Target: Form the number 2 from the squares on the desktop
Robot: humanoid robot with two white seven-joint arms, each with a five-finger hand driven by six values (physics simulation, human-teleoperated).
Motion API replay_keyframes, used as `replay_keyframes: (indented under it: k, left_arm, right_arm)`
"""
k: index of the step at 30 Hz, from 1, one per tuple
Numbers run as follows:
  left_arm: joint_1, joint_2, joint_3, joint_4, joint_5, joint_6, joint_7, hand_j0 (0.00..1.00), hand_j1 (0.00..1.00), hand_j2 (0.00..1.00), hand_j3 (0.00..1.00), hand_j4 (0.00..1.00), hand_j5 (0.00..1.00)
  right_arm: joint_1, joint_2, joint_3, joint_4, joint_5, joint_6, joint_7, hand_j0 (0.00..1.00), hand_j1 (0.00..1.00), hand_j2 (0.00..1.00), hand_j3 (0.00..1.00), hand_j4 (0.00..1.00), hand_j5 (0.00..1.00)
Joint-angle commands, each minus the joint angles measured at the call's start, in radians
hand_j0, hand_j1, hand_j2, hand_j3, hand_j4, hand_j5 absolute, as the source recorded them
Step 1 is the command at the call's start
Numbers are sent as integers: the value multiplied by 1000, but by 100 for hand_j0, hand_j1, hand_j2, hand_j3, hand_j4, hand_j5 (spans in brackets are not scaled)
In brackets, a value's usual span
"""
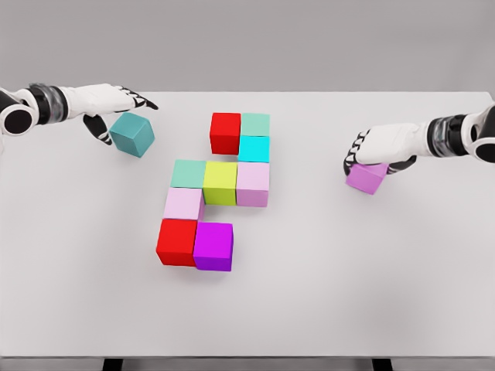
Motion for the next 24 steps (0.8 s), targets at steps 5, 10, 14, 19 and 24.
replay_keyframes:
  k: [5,10,14,19,24]
  left_arm:
    - [6,-7,4,9,5,1,0,100,100,100,100,100,100]
    - [8,-7,4,10,3,1,0,100,100,100,100,100,100]
    - [11,-8,1,10,2,1,0,92,92,92,92,92,92]
    - [11,-14,1,21,-12,1,0,86,86,86,86,86,86]
    - [11,-13,-1,21,-26,1,-1,66,66,66,66,66,66]
  right_arm:
    - [0,-56,-23,-136,-9,2,1,56,56,56,56,56,56]
    - [3,-113,-23,-245,-36,2,1,56,56,56,56,56,56]
    - [5,-123,-23,-273,-38,2,1,56,56,56,56,56,56]
    - [14,-130,-23,-337,-53,2,1,56,56,56,56,56,56]
    - [35,-131,-21,-429,-53,2,1,56,56,56,56,56,56]
